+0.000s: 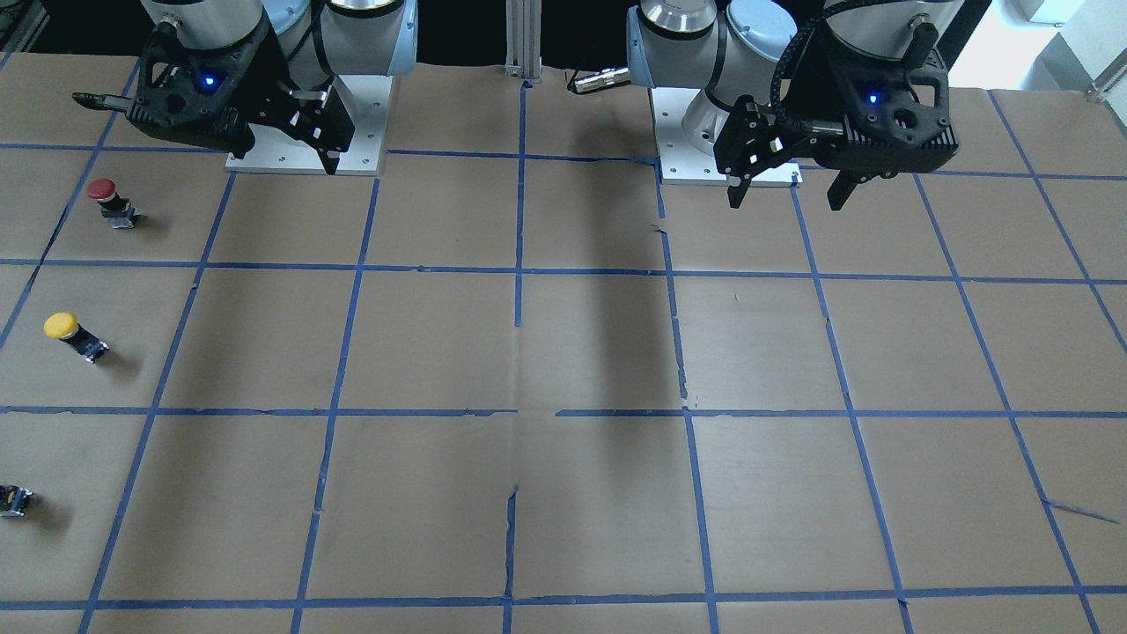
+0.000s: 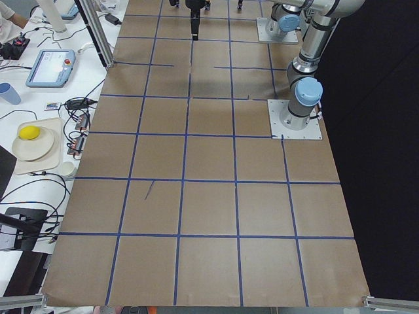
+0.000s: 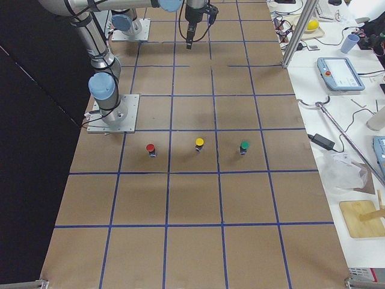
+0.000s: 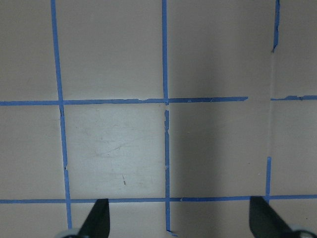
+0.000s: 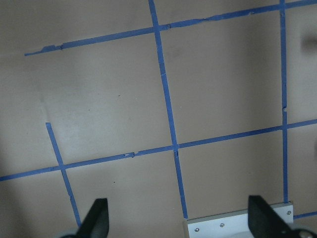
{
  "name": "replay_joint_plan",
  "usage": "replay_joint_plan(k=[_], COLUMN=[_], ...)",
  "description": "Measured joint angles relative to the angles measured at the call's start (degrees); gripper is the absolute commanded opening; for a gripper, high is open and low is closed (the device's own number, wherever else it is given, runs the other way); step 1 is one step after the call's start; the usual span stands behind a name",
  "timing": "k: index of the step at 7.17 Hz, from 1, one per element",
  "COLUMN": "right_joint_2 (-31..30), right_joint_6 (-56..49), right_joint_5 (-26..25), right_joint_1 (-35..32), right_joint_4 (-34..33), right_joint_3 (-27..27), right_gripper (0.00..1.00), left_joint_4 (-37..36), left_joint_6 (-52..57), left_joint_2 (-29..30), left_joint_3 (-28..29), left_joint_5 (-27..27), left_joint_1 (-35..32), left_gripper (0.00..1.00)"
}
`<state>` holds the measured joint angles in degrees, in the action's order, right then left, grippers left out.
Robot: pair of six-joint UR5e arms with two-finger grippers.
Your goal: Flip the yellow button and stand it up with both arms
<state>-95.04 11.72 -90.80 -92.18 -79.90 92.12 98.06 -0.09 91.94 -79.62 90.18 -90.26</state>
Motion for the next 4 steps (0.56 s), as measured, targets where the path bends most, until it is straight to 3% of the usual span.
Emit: replay_joint_plan(k=[4], right_joint_2=[-0.22], right_joint_6=[-0.09], right_joint_5=[0.85], right_joint_1=[2.10], right_joint_4=[0.19], right_joint_3=[0.07], right_gripper=[1.00], left_joint_4=[0.02], left_joint_6=[-0.08], left_joint_2=[0.00], left_joint_3=[0.12], left_joint_5=[0.00], left_joint_1=[0.00], left_gripper=[1.00])
